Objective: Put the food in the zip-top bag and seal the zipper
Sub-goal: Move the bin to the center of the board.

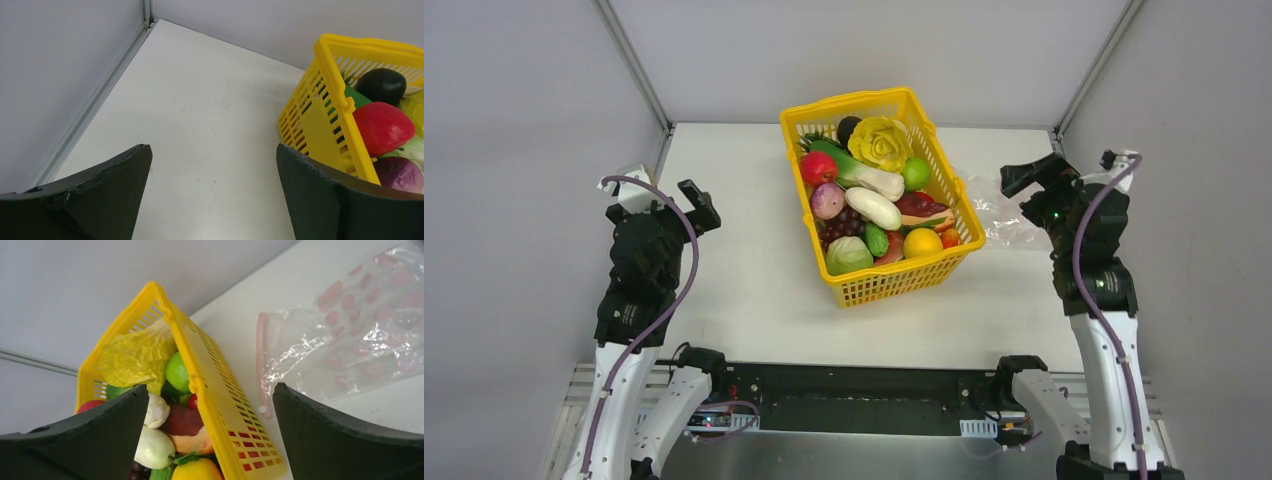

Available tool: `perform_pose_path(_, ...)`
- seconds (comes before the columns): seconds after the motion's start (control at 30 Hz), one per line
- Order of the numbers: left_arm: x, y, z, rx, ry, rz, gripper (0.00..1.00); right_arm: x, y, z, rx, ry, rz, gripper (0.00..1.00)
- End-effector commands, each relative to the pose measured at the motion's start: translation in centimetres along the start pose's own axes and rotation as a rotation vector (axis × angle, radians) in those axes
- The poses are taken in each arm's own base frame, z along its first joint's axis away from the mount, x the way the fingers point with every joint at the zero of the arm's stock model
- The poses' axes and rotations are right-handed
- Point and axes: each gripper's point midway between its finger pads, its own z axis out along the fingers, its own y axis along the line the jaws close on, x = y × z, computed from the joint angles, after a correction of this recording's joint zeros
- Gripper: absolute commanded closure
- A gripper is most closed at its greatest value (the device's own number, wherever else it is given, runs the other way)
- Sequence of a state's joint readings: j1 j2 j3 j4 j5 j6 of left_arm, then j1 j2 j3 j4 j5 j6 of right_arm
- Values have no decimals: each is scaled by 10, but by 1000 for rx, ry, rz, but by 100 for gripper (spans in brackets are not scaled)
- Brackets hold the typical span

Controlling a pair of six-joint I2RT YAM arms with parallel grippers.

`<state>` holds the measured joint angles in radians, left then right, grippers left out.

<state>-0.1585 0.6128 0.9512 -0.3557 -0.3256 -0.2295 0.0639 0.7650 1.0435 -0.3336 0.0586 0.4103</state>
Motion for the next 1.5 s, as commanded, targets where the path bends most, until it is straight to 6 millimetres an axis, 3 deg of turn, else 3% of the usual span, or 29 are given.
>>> perform_pose_path(0.0, -13, 7, -4, -58, -34, -64, 0, 13, -9, 16, 70, 113, -62, 2)
perform_pose_path(0.1, -6, 1, -11, -13, 15, -60, 0, 16, 1, 31, 42, 161, -55, 2)
perform_pose_path(0.23, 0, -30, -32, 185, 102, -70, 0, 33, 22, 48, -57, 285, -68, 2)
perform_pose_path(0.43, 1, -44, -56, 315, 87, -101, 0, 52, 31, 71, -117, 383, -46, 2)
perform_pose_path(0.53, -2, -59, -66, 419, 74, -93, 0, 77, 40, 75, -196, 506, -12, 2)
perform_pose_path(0.67, -1, -62, -67, 433, 88, -90, 0, 117, 58, 64, -349, 743, 62, 2)
perform_pose_path(0.8, 3, -65, -68, 450, 112, -81, 0, 146, 69, 51, -404, 842, 45, 2)
perform_pose_path(1.03, 7, -72, -64, 483, 133, -76, 0, 209, 112, -6, -565, 1007, -72, 2)
perform_pose_path(1.17, 8, -72, -66, 487, 140, -68, 0, 238, 123, -23, -581, 1036, -162, 2)
perform_pose_path(1.27, 8, -71, -69, 489, 144, -58, 0, 235, 111, -2, -426, 942, -212, 2)
perform_pose_path(1.33, 8, -69, -71, 483, 146, -47, 0, 213, 94, 26, -268, 771, -229, 2)
perform_pose_path(1.47, 8, -67, -72, 480, 144, -41, 0, 167, 87, 52, -188, 587, -118, 2)
